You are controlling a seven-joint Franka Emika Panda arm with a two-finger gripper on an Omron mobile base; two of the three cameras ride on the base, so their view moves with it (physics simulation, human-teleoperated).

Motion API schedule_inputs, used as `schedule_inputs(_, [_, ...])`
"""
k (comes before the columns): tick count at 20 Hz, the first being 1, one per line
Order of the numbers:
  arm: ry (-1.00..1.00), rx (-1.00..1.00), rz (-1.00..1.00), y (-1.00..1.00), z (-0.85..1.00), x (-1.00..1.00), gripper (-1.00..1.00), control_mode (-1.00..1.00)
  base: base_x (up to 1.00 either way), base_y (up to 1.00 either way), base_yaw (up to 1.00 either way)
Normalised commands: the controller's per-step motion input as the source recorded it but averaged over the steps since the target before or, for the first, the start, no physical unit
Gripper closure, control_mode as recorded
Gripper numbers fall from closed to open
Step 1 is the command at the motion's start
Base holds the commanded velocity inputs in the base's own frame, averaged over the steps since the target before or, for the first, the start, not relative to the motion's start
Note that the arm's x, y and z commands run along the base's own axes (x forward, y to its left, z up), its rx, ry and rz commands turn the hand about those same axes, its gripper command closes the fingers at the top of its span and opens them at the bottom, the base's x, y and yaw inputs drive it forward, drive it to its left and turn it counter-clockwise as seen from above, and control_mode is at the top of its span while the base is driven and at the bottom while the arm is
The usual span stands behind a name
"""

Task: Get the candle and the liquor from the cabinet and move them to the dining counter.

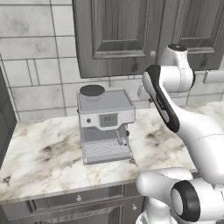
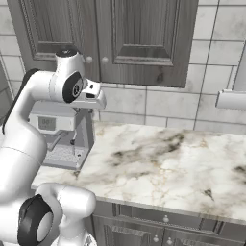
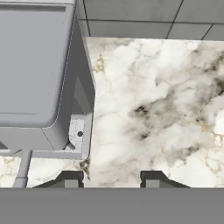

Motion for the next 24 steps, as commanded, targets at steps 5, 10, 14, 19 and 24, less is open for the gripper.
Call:
schedule_inputs(5, [0.01,0.0,0.0,0.0,-0.03,-0.04,-1.0,-1.0,0.0,0.0,0.0])
schedule_inputs(10, [-0.23,0.0,-0.04,-0.16,-0.1,-0.62,-1.0,-1.0,0.0,0.0,0.0])
schedule_inputs(14, [-0.58,0.0,-0.06,-0.44,-0.01,-0.77,-1.0,-1.0,0.0,0.0,0.0])
schedule_inputs(19, [-0.45,0.0,-0.06,-0.27,0.49,-0.24,-1.0,-1.0,0.0,0.0,0.0])
schedule_inputs(24, [-0.36,0.0,-0.02,-0.19,0.7,0.0,-1.0,-1.0,0.0,0.0,0.0])
